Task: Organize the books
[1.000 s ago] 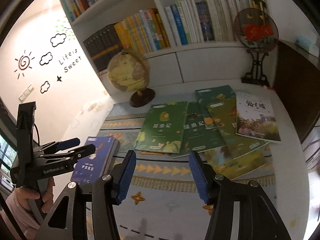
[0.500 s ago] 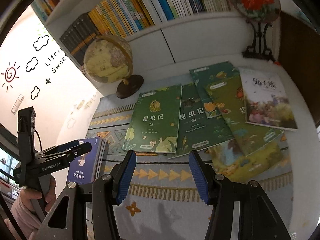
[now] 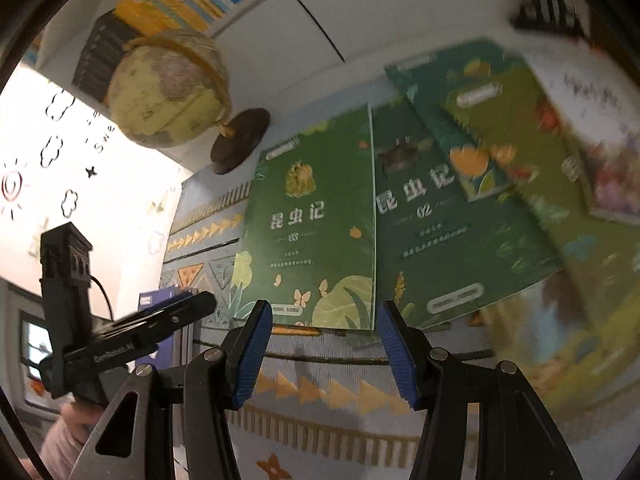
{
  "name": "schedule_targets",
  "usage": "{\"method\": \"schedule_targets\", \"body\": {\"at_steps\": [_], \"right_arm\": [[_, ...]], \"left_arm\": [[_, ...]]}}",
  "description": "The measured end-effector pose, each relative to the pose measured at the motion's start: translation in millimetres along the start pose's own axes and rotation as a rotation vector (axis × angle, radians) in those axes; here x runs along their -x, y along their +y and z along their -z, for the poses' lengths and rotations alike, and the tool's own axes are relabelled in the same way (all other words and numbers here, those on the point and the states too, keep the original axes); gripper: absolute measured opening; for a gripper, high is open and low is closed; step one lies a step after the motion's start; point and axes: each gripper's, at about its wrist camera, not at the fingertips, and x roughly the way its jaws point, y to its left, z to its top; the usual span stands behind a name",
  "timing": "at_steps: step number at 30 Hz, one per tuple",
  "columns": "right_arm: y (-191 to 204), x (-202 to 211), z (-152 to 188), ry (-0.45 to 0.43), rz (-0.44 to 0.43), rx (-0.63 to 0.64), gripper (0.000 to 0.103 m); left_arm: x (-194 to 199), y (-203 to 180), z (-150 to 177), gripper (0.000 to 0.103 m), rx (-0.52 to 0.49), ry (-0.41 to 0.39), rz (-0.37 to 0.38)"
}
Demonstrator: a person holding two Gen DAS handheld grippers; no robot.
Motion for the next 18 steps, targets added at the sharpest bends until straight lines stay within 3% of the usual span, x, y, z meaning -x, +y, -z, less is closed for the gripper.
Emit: {"method": "schedule_targets", "body": {"at_steps": [6, 11, 18], "right_arm": [[-7.4, -23.6, -4.3, 0.022, -0.005, 0.019, 0.053], [-5.6, -31.2, -4.2, -0.001, -0.025, 0.048, 0.053], [-12.2, -25.9, -1.6, -0.014, -0.027, -0.008, 0.054]], "left_arm": [[-22.1, 1.0, -3.3, 0.07, 0.003, 0.034, -0.003], [-25.1, -3.4, -5.6, 0.07, -0.019, 0.017, -0.006], [-22.6, -22.9, 8.8, 0.071, -0.119, 0.063, 0.016]]}}
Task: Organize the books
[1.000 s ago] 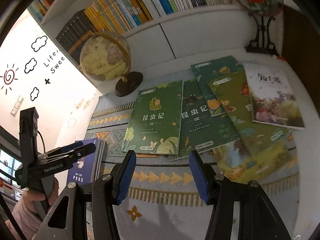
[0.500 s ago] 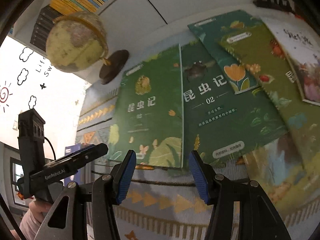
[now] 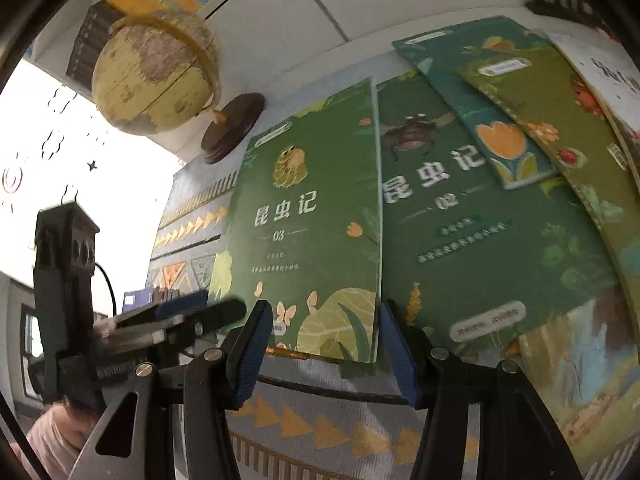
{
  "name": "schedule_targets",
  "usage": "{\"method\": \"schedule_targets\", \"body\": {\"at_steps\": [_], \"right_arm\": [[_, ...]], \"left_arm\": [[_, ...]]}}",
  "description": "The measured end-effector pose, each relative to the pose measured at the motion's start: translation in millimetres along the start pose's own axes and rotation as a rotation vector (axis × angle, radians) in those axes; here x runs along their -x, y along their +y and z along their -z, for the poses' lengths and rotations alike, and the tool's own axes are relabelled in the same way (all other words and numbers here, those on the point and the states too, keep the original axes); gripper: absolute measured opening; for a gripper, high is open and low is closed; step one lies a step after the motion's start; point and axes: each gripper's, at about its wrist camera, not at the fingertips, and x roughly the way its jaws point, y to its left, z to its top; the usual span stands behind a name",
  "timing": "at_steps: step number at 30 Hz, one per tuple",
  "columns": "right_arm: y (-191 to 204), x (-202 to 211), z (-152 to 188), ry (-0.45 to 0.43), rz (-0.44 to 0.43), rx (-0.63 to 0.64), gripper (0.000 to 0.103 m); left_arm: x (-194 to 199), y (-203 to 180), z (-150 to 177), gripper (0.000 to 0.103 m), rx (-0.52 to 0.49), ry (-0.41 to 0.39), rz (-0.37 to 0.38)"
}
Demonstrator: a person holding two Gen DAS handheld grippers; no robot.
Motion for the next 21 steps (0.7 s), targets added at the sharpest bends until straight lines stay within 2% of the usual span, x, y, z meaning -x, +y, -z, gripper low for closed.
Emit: {"method": "schedule_targets", "body": {"at_steps": [4, 8, 10, 14, 19, 21], "right_arm": [[-15.8, 25.9, 5.6, -0.008, -0.029, -0.052, 0.054], [-22.3, 48.9, 25.7, 0.03, 0.045, 0.028, 0.054], [-28.9, 57.5, 43.1, 0.07, 0.086, 0.06, 0.054], [-49.9, 66.8, 59.1, 0.119, 0.11, 0.06, 0.054], [-57.9, 65.7, 41.0, 0.047, 0.083, 0.032, 0.053], [-57.9, 60.0, 34.3, 0.026, 0.077, 0.038, 0.053]], "left_arm": [[3.2, -14.9, 20.8, 0.071, 0.006, 0.028, 0.09], [0.0, -41.2, 46.8, 0.071, -0.039, 0.068, 0.117], [0.8, -56.1, 61.2, 0.071, -0.092, 0.088, 0.135], [0.1, -61.0, 60.0, 0.071, -0.111, 0.094, 0.194], [3.0, -46.5, 36.2, 0.071, -0.05, 0.037, 0.191], [-2.3, -40.8, 29.7, 0.071, -0.034, 0.044, 0.19]]}}
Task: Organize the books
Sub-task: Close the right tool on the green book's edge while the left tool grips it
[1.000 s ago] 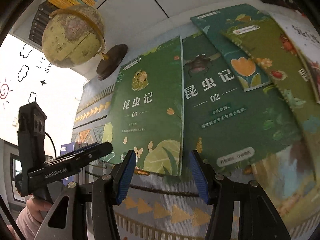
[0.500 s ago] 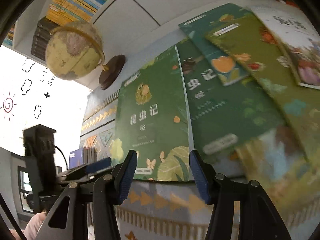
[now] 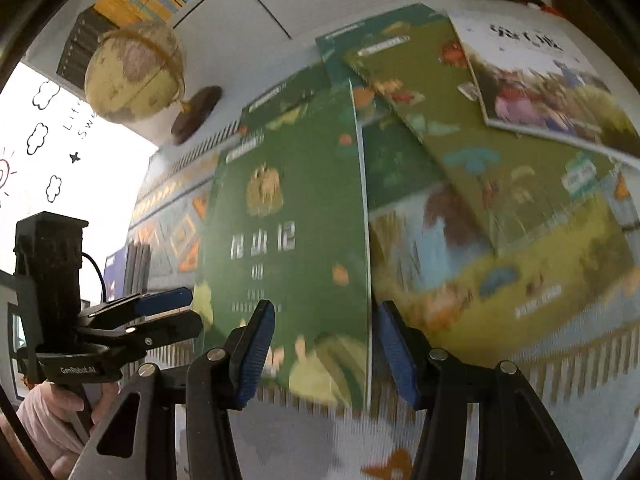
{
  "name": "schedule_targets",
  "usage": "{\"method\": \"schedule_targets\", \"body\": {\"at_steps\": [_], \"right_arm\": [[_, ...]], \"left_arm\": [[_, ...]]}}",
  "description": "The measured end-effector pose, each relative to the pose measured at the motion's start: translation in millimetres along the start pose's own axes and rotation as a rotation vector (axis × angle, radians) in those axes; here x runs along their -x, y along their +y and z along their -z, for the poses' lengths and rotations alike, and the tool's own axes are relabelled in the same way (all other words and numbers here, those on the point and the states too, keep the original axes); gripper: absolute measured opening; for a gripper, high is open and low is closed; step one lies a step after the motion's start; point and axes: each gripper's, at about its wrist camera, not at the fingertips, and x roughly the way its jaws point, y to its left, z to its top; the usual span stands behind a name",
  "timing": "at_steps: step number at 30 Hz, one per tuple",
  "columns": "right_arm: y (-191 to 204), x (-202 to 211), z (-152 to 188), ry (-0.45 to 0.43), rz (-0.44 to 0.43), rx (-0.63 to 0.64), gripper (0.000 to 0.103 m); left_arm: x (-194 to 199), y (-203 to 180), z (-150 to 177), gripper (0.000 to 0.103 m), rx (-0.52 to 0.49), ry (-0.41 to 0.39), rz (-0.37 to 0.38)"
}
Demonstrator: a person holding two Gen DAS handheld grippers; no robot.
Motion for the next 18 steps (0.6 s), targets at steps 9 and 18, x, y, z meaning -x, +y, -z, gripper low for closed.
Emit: {"method": "schedule_targets", "body": {"at_steps": [9, 18], "right_arm": [[4.0, -6.8, -6.5, -0.043, 0.013, 0.041, 0.054], [-22.7, 7.2, -2.8, -0.036, -0.231, -0.097, 0.053]], "left_arm": [[-5.6, -5.0, -6.0, 0.071, 0.004, -0.032, 0.019], [-8.4, -7.9, -7.2, 0.072, -0.015, -0.029, -0.005]]}}
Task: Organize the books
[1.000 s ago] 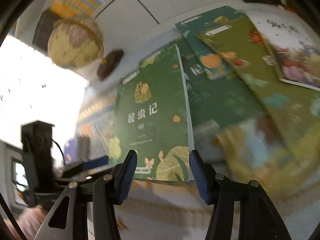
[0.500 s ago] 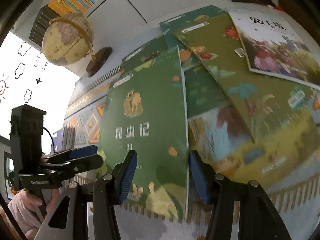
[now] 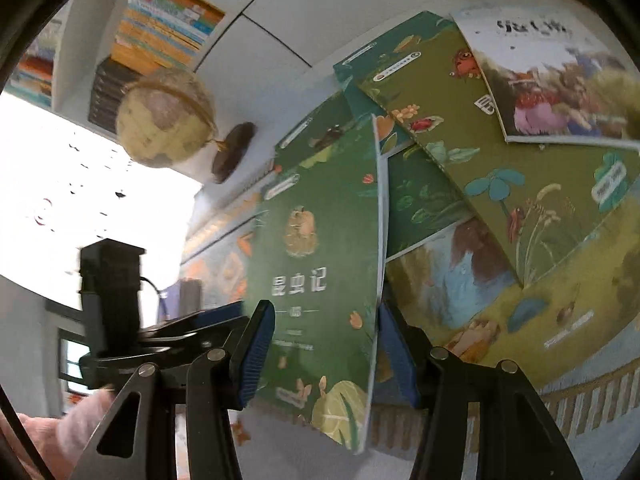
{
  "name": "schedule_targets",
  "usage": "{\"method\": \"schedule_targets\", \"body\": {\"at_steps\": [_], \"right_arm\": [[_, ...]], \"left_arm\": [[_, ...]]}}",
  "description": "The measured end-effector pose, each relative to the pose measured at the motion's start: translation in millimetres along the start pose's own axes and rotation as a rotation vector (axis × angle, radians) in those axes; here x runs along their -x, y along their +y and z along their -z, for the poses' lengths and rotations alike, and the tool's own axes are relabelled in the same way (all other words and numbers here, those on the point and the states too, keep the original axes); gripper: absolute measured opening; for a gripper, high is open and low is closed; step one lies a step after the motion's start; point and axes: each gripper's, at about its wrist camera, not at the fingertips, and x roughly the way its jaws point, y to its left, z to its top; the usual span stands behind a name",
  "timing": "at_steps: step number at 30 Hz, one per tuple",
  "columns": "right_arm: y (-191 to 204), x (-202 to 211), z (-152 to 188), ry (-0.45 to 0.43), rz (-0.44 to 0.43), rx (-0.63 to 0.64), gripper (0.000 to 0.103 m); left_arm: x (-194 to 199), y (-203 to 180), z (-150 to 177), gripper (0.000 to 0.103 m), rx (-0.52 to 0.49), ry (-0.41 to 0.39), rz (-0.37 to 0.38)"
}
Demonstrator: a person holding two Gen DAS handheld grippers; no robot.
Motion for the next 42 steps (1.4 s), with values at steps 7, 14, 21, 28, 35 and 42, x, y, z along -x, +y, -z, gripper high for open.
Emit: {"method": "schedule_targets", "body": {"at_steps": [7, 14, 21, 28, 35, 42], "right_arm": [[-14.6, 2.0, 5.9, 0.037, -0.093, -0.077, 0.053], [-15.9, -11.8, 21.1, 0.178, -0.062, -0.044, 0.047], [-29.2, 2.7, 27.8, 0.097, -0.266, -0.171, 0.047], [-8.0, -16.9, 26.8, 0.145, -0.088, -0.074, 0.012], [23.6, -19.4, 28.0, 0.123, 0.076, 0.037, 0.012], [59.5, -15.9, 28.2, 0.097, 0.091, 0.151, 0.012]], "left_arm": [[-1.6, -2.3, -1.0, 0.072, -0.008, 0.002, -0.016], [-3.6, -5.8, -1.0, 0.072, -0.04, 0.008, -0.036], [-6.0, -7.1, -2.8, 0.074, -0.057, 0.022, -0.042], [-6.4, -6.3, -5.3, 0.074, -0.046, 0.046, -0.025], [22.9, -7.4, -6.7, 0.074, 0.016, 0.002, 0.125], [36.1, -19.6, -4.5, 0.074, -0.022, -0.01, 0.13]]}}
